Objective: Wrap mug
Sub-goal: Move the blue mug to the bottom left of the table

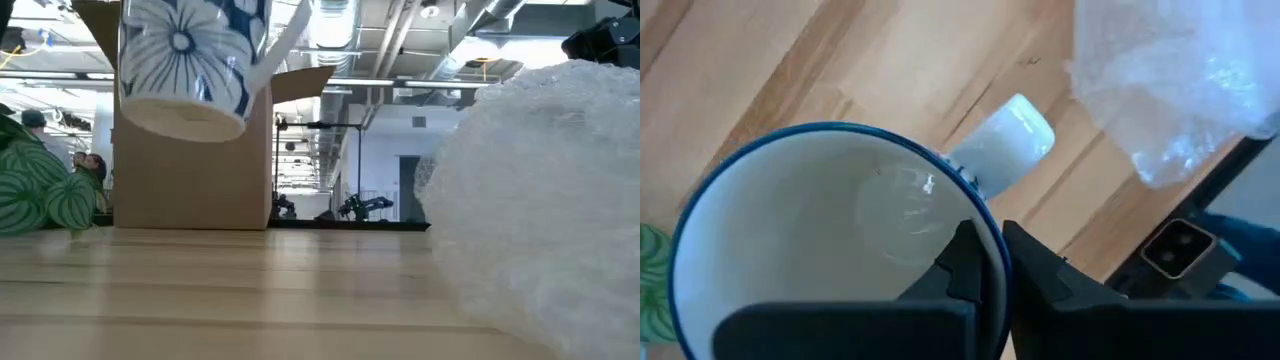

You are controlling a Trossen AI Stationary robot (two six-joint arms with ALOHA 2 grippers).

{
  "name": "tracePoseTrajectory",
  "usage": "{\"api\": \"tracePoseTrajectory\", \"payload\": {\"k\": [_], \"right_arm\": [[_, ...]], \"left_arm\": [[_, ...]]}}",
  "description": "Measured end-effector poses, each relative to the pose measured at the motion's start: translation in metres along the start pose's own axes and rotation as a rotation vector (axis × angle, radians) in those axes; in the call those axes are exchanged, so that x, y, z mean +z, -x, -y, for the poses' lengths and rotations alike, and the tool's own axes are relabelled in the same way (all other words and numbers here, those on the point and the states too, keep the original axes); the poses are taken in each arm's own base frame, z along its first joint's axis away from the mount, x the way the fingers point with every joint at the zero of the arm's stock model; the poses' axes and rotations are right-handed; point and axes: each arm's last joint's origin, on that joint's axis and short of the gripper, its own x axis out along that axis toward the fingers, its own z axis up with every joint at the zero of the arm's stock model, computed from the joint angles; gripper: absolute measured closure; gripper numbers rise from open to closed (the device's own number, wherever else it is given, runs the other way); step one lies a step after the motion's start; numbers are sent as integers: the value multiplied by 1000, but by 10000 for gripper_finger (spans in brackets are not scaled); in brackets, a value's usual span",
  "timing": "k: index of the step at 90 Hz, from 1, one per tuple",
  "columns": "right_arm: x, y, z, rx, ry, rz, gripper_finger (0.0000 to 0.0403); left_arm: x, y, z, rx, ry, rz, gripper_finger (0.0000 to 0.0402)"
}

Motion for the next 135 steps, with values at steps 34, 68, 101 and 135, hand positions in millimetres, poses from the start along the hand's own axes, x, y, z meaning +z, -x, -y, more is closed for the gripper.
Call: {"api": "tracePoseTrajectory", "payload": {"k": [34, 68, 101, 135], "right_arm": [[0, 0, 0, 0, 0, 0, 403], [-1, 0, 0, 1, 0, -8, 403], [-1, 0, 0, 0, 0, -11, 403], [-1, 0, 0, 0, 0, -12, 403]], "left_arm": [[-5, 1, -1, 48, -306, 78, 397], [-119, 9, -26, 123, 3, -26, 396], [-160, -21, -82, 56, 245, -107, 399], [-149, -55, -116, 55, 295, -114, 394]]}}
